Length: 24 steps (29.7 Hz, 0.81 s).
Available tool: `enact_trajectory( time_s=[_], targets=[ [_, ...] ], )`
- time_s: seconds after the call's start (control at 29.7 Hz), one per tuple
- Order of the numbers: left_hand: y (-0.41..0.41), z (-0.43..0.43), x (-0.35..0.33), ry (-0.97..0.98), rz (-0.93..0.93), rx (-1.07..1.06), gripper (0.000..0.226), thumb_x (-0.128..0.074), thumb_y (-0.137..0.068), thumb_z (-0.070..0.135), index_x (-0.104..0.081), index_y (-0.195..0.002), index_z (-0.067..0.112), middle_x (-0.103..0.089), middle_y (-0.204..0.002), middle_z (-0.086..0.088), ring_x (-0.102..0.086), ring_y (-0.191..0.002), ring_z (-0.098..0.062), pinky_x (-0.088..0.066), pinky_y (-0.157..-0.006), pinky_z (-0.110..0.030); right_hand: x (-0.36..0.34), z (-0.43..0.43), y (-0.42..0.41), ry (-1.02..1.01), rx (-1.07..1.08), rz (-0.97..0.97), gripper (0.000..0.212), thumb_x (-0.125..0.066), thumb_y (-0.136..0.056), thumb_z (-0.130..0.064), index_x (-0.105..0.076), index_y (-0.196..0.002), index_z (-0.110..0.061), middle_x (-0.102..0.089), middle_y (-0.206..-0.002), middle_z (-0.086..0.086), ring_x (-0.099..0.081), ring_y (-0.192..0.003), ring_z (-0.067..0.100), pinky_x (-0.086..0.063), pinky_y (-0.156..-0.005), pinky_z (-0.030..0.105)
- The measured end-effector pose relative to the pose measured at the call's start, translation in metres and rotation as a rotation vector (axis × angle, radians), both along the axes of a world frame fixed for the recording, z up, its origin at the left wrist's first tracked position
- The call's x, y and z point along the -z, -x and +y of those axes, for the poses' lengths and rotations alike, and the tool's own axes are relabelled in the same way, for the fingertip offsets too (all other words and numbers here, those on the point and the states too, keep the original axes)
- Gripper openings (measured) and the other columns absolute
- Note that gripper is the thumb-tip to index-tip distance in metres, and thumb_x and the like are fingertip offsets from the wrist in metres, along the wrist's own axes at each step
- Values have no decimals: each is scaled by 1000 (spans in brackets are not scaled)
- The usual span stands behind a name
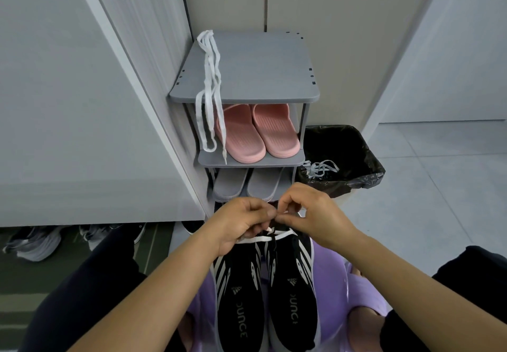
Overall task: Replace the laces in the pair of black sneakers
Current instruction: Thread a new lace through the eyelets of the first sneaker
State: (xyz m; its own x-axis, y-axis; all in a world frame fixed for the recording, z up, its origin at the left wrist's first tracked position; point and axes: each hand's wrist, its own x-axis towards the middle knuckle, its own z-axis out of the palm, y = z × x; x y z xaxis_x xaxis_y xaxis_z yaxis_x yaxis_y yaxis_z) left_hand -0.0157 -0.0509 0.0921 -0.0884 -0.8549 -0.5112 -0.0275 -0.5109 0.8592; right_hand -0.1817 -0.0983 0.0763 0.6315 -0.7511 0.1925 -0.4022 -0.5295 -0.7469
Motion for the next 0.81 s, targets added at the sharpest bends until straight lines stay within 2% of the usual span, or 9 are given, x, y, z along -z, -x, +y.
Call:
enact_trajectory(
  time_s=[0.1, 0.2, 0.3, 0.37, 0.44, 0.51, 0.61, 0.71, 0.81],
  targets=[
    [-1, -1, 3, -19, 29, -19, 7, -63, -85, 8, -65, -79, 12, -56, -54, 4, -36, -40, -1, -23, -37, -11, -4, 2, 1, -79, 27, -19, 24, -74, -76, -9, -55, -73, -24, -51, -74, -13, -52, -73, 8, -43, -65, 15],
    [1, 0, 7, -52, -46, -49, 6, -66, -83, 9, -65, -79, 14, -53, -47, 11, -34, -38, 1, -25, -40, -11, -1, 3, 3, -326, 70, 55, 25, -73, -79, -16, -51, -73, -27, -52, -71, -11, -49, -62, 3, -40, -60, 12],
    [3, 1, 19, -70, -100, -126, 9, -66, -83, 8, -63, -76, 13, -53, -45, 11, -35, -31, 2, -25, -36, -8, 19, 6, 11, -468, 139, 475, 29, -67, -81, -39, -44, -78, -21, -49, -74, -8, -46, -68, 7, -34, -57, 18],
    [9, 4, 30, -46, -186, -104, 11, -68, -81, 8, -63, -74, 15, -53, -47, 13, -42, -43, 3, -31, -41, -7, 33, 14, 10, -445, 203, 679, 38, -61, -81, -51, -41, -83, -18, -52, -85, -2, -50, -80, 15, -34, -59, 23],
    [17, 7, 40, 19, -271, -69, 14, -71, -78, 8, -64, -70, 16, -57, -61, 10, -50, -61, 1, -36, -50, -1, 36, 19, 6, -418, 278, 730, 39, -57, -81, -51, -43, -88, -16, -60, -97, 5, -57, -92, 23, -37, -68, 27],
    [24, 8, 49, 68, -361, -22, 11, -73, -77, 8, -66, -71, 15, -58, -68, 9, -53, -67, -1, -39, -58, -1, 29, 19, 3, -427, 314, 732, 28, -57, -80, -41, -50, -87, -15, -67, -96, 10, -64, -92, 27, -46, -73, 28],
    [30, 7, 55, 114, -491, 31, 4, -73, -78, 13, -71, -78, 9, -53, -60, 11, -48, -56, 0, -39, -57, -14, 22, 14, 5, -488, 331, 649, 8, -60, -76, -24, -62, -73, -16, -69, -76, 8, -68, -79, 24, -52, -74, 29],
    [36, 5, 62, 126, -573, 19, 7, -73, -77, 17, -72, -77, 11, -50, -57, 11, -47, -54, -6, -41, -62, -23, 25, 14, 11, -675, 418, 394, 16, -60, -75, -5, -61, -62, -12, -63, -63, 8, -65, -59, 22, -58, -68, 33],
    [40, 2, 63, 110, -591, 21, 5, -72, -77, 17, -72, -75, 12, -56, -61, 5, -60, -68, -19, -51, -72, -32, 27, 14, 16, -841, 483, 193, 18, -58, -78, 7, -63, -66, -5, -59, -60, 11, -58, -48, 15, -56, -53, 25]
  ],
)
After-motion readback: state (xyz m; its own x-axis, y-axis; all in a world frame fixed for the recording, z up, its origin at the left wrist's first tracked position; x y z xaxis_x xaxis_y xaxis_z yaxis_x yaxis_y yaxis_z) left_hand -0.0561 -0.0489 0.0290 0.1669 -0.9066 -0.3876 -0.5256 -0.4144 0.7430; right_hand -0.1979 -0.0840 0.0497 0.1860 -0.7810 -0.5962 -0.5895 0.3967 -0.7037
